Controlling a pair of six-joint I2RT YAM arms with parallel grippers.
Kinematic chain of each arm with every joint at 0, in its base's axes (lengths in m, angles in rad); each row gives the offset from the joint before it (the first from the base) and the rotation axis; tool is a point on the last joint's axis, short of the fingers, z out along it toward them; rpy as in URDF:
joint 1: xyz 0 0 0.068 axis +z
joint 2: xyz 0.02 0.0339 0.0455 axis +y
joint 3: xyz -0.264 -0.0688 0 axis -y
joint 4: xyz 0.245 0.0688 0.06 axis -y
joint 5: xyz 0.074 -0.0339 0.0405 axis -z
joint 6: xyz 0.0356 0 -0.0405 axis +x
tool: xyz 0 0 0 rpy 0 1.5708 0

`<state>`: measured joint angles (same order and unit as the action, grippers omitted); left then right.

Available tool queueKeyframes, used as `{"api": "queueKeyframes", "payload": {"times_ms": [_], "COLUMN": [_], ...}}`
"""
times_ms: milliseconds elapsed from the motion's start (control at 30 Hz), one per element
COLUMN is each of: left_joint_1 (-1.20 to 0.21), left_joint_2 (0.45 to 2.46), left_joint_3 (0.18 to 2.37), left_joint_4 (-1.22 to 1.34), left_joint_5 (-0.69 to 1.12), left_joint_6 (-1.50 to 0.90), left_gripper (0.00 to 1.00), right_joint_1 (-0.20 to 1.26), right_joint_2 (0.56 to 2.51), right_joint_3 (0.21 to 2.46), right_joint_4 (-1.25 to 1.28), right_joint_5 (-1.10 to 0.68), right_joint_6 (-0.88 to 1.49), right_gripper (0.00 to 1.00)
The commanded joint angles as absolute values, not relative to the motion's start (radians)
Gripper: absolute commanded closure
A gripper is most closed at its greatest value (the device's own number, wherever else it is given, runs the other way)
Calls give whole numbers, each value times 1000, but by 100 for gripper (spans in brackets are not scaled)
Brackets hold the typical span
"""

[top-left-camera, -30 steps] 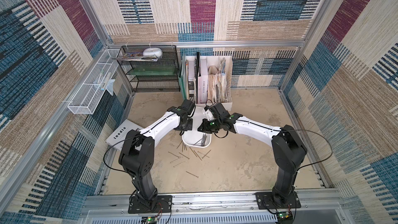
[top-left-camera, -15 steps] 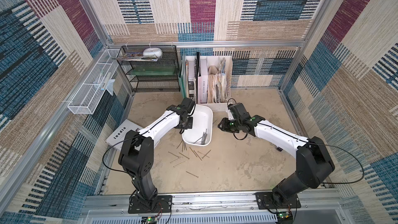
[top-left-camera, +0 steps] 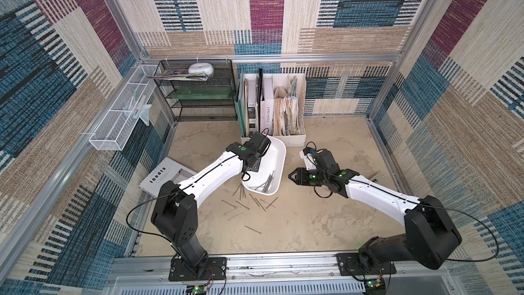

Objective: Put the nails on the desktop into the storage box
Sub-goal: Adjust the storage box.

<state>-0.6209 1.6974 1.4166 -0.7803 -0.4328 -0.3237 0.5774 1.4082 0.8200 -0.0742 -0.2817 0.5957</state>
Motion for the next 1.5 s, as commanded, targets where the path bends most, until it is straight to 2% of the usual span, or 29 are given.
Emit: {"api": "queueKeyframes", "payload": {"times_ms": [0, 233, 367, 633, 733, 900, 1000, 1033, 1100, 1333, 1467], "left_joint_1": [-641, -680, -707, -720, -720, -720, -720, -720, -719, -693, -667], "left_joint_2": [1730, 1775, 1806, 1814, 1803, 1789, 1784, 1781, 1769, 1733, 1714], "left_joint_3": [1462, 1513, 1552, 1562, 1551, 1536, 1513, 1504, 1481, 1449, 1447], "left_joint_4": [-784, -800, -809, -818, -817, -809, -782, -770, -744, -724, -735], "left_joint_5": [-506, -546, -550, -520, -504, -455, -408, -390, -363, -292, -303], "left_joint_6": [-348, -367, -377, -419, -437, -478, -495, -498, -506, -528, -522], "left_gripper": [100, 100, 100, 100, 100, 100, 100, 97, 76, 52, 43], "right_joint_1": [579, 580, 580, 577, 568, 547, 536, 531, 518, 479, 457], "right_joint_2": [1406, 1374, 1415, 1550, 1559, 1552, 1536, 1528, 1513, 1461, 1425], "right_joint_3": [806, 767, 799, 904, 916, 915, 908, 903, 885, 833, 791], "right_joint_4": [23, 48, 21, -94, -112, -133, -153, -158, -165, -207, -223], "right_joint_5": [-335, -314, -324, -191, -158, -134, -106, -97, -93, -86, -81], "right_joint_6": [547, 553, 513, 454, 438, 402, 385, 378, 371, 341, 335], "right_gripper": [56, 55, 54, 57, 67, 95, 100, 100, 100, 100, 100]}}
